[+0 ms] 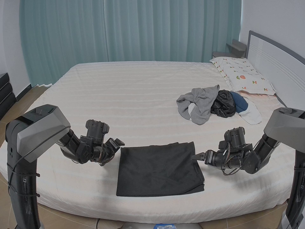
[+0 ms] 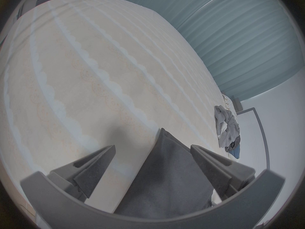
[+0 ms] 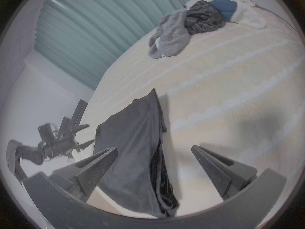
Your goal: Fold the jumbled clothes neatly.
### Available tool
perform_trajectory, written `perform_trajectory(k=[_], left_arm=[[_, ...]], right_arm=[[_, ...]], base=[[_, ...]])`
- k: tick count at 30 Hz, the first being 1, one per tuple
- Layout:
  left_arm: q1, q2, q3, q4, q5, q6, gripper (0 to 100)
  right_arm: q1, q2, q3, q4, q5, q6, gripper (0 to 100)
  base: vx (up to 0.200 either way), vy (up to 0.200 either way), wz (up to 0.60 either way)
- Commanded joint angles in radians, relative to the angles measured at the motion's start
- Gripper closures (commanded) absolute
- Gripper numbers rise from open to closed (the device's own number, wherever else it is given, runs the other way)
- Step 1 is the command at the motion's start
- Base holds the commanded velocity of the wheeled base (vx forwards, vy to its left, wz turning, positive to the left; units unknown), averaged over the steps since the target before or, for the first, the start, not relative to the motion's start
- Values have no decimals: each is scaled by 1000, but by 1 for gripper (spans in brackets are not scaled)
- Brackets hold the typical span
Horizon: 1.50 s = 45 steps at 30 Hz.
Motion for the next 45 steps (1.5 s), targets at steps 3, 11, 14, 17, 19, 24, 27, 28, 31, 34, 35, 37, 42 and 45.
perform_trajectory(k=[3, 11, 14, 17, 19, 24, 27, 28, 31, 34, 35, 37, 42, 45], left_arm=[[14, -18, 11, 1, -6, -1, 0], [14, -13, 10, 1, -6, -1, 0], [14, -13, 10, 1, -6, -1, 0], [14, -13, 10, 1, -6, -1, 0], [14, -15, 11, 1, -6, -1, 0], [14, -18, 11, 1, -6, -1, 0], [14, -18, 11, 1, -6, -1, 0], [14, -18, 11, 1, -6, -1, 0], [14, -18, 11, 1, -6, -1, 0], [14, -18, 11, 1, -6, -1, 0], [14, -18, 11, 1, -6, -1, 0], [14, -18, 11, 1, -6, -1, 0], [14, -16, 11, 1, -6, -1, 0], [14, -16, 11, 1, -6, -1, 0]], right_arm=[[33, -9, 109, -82, 12, -54, 0], [82, 14, 114, -97, 6, -66, 0], [82, 11, 125, -96, 1, -80, 100], [72, 9, 164, -97, 1, -129, 100], [65, 0, 194, -100, 1, -163, 100], [51, -20, 230, -128, 1, -177, 100], [49, -22, 244, -145, 1, -175, 100], [51, -25, 247, -148, 1, -175, 100], [56, -29, 260, -150, 1, -175, 100], [57, -31, 266, -151, 1, -178, 100], [57, -31, 266, -151, 1, -178, 100], [54, -31, 269, -150, 1, -183, 100], [51, -35, 267, -150, 1, -184, 0], [31, -55, 233, -148, 4, -172, 0]], base=[[0, 0, 0], [0, 0, 0], [0, 0, 0], [0, 0, 0], [0, 0, 0], [0, 0, 0], [0, 0, 0], [0, 0, 0], [0, 0, 0], [0, 0, 0], [0, 0, 0], [0, 0, 0], [0, 0, 0], [0, 0, 0]])
